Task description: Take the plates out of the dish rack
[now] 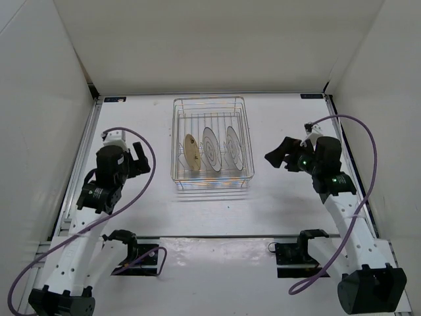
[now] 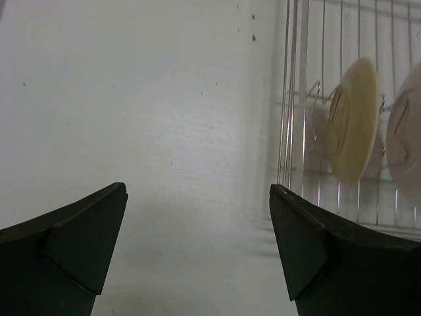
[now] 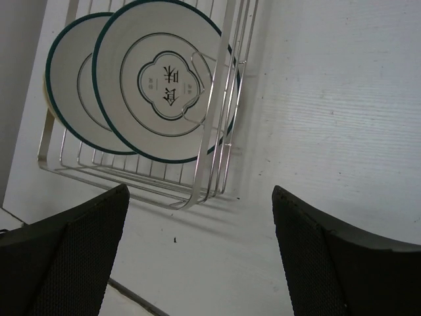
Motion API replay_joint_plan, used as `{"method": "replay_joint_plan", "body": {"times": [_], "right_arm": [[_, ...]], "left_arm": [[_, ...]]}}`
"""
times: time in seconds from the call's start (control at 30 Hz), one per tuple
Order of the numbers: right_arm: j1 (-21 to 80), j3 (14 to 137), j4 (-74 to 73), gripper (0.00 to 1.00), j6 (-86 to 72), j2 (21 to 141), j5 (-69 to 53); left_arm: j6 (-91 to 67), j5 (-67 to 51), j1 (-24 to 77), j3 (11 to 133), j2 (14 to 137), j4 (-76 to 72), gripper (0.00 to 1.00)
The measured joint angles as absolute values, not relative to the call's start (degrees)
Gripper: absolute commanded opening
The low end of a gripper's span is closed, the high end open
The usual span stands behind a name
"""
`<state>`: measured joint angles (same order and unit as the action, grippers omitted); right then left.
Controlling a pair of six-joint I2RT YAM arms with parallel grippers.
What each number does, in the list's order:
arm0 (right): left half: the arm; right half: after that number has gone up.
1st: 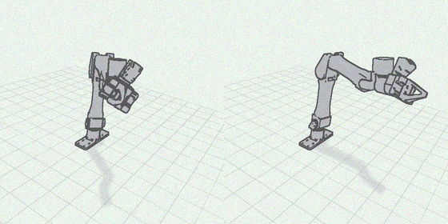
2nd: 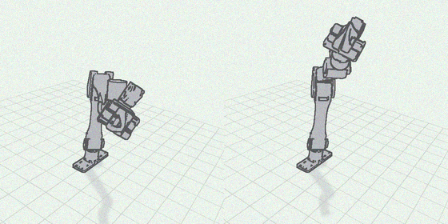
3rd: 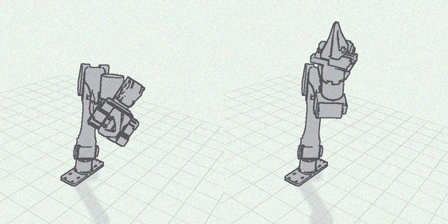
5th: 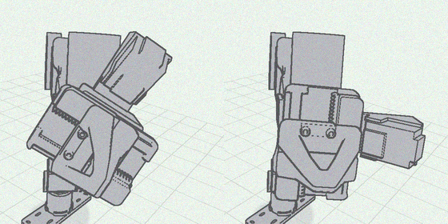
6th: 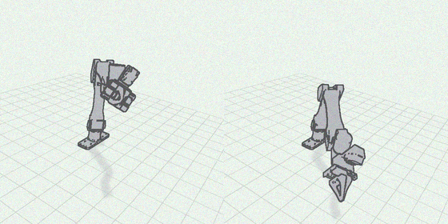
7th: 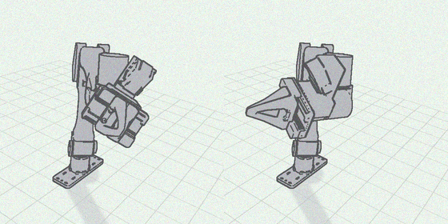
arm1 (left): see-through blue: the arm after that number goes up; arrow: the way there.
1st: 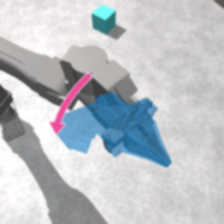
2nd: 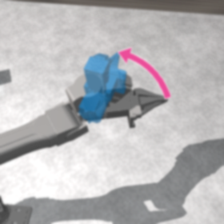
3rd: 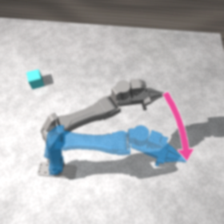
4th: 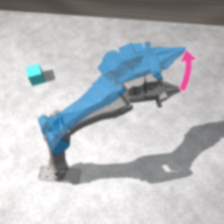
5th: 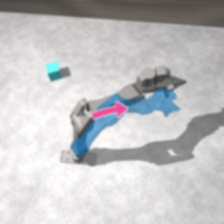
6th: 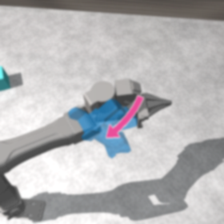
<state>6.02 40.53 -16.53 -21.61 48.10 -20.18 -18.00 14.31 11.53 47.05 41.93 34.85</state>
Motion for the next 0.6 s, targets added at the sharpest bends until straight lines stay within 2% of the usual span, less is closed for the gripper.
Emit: {"method": "replay_joint_plan", "body": {"times": [0.3,0.43,0.47,0.6], "right_arm": [[6.09,47.07,-12.73,0.9,-24.99,56.73,-26.7],[7.99,50.41,-8.14,0.83,-25.36,62.67,-30.44],[8.95,51.27,-7.42,0.77,-24.91,63.9,-30.79],[15.62,57.21,-9.23,0.75,-20.6,68.97,-29.5]], "left_arm": [[-14.9,0.19,7.88,44.25,48.25,43.4,1.0],[-14.92,-1.76,7.88,43.05,46.41,43.53,1.0],[-14.92,-2.28,7.88,42.74,45.93,43.48,1.0],[-14.61,-5.74,7.86,42.46,45.39,43.22,1.0]]}}
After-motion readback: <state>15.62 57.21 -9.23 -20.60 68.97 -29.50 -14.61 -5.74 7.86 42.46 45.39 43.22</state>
